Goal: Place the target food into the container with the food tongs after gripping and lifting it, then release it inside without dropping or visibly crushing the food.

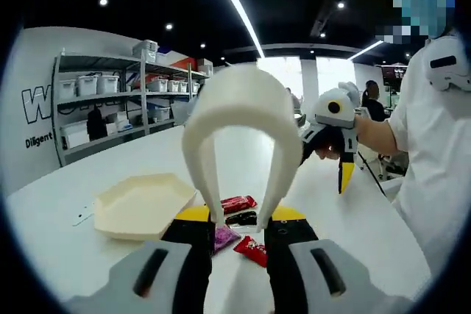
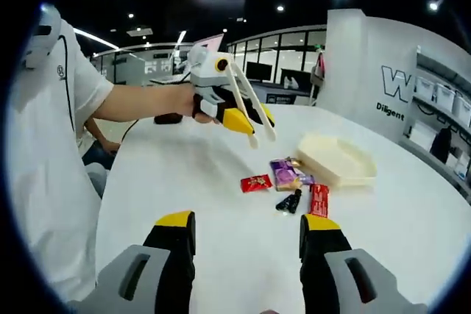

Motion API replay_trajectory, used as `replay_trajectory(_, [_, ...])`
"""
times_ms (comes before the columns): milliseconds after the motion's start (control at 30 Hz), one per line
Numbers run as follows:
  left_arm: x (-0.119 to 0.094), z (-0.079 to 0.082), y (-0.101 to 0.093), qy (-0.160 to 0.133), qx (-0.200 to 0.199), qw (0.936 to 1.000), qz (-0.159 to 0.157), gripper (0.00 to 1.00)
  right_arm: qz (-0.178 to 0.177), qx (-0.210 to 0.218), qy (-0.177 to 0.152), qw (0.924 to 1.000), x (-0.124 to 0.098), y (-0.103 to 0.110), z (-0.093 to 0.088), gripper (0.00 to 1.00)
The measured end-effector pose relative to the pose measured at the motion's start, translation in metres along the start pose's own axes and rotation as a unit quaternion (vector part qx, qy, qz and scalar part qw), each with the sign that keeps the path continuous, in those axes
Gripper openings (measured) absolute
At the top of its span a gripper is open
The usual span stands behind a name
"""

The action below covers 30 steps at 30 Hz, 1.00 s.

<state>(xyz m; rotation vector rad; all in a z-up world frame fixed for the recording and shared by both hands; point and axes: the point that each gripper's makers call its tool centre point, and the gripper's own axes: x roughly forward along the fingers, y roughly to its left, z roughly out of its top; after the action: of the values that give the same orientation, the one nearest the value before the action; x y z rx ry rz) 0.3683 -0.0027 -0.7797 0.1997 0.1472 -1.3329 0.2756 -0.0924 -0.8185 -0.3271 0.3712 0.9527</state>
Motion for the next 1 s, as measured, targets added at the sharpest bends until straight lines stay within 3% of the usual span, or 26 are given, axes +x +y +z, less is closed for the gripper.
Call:
replay_trajectory(233, [0.008, -0.005, 0.003, 0.023, 0.032, 0.9987, -0.032, 0.24, -0.003, 0.0, 0.003, 1.0, -0.002, -0.003, 0.0, 0.54])
replay_trajectory(1000, [0.029, -0.023, 0.022, 0.093, 0.074, 0.9886, -0.093, 0.24, -0.005, 0.006, 0.01, 0.9999, -0.003, -0.011, -0.007, 0.53])
